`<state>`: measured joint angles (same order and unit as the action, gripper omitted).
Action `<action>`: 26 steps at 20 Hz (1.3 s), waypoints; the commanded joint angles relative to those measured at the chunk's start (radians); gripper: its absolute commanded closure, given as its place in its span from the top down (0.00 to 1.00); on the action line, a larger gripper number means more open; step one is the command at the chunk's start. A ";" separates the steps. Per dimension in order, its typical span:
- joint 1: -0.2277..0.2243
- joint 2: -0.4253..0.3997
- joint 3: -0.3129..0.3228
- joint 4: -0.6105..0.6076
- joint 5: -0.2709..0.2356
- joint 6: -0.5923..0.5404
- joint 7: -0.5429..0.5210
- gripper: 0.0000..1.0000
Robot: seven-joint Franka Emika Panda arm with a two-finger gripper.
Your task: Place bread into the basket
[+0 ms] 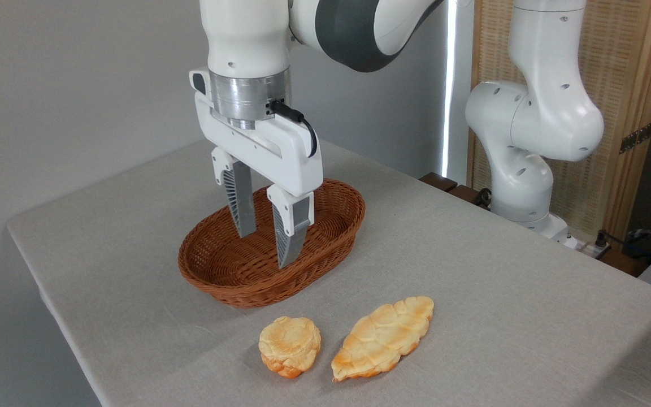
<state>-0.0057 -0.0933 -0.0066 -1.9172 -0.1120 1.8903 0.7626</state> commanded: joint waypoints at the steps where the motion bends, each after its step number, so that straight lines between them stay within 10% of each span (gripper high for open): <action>1: 0.006 -0.005 0.004 0.003 -0.006 -0.019 0.067 1.00; 11: 0.010 0.004 0.089 -0.063 -0.002 0.036 0.426 1.00; 17: 0.010 0.020 0.096 -0.166 -0.002 0.257 0.440 1.00; 26: 0.012 0.066 0.097 -0.174 0.029 0.300 0.478 1.00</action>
<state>0.0076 -0.0327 0.0846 -2.0840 -0.0944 2.1574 1.2225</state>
